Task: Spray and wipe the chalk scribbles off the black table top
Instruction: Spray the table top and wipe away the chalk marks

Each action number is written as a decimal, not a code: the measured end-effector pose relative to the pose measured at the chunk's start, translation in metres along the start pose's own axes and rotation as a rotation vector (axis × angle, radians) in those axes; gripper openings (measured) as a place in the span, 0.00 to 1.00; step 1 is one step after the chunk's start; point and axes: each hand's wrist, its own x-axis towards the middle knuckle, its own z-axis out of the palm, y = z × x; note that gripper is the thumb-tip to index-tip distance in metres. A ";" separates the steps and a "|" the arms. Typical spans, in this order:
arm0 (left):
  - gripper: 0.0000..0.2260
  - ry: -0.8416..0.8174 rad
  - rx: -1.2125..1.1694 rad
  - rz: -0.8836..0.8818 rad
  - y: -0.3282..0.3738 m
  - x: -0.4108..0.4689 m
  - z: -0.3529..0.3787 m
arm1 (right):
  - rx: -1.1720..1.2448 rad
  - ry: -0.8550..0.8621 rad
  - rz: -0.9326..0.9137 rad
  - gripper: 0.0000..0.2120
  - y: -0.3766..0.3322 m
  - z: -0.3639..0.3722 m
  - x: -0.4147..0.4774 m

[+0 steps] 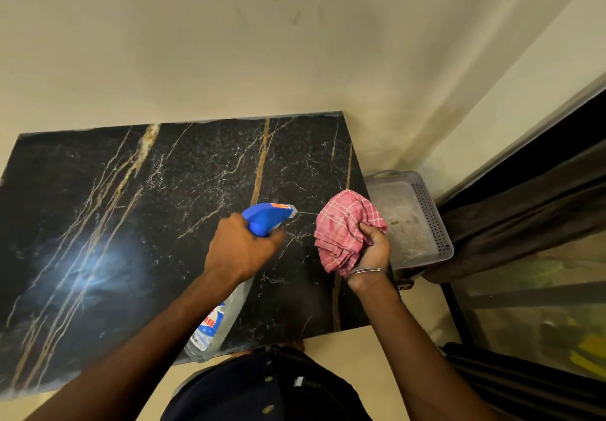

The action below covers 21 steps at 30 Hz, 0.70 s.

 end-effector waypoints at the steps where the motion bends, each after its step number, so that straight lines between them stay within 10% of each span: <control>1: 0.20 0.003 -0.008 -0.004 -0.001 0.001 0.001 | 0.005 0.006 0.004 0.19 0.000 -0.002 0.000; 14: 0.09 -0.008 -0.054 0.153 -0.003 0.011 0.030 | -0.203 0.112 -0.144 0.07 -0.025 -0.027 -0.017; 18: 0.12 0.046 -0.104 0.166 -0.005 0.009 0.033 | -1.126 0.090 -0.795 0.17 -0.028 -0.090 -0.003; 21: 0.13 0.076 -0.148 0.175 -0.005 0.011 0.034 | -1.961 -0.006 -0.831 0.27 -0.015 -0.153 0.010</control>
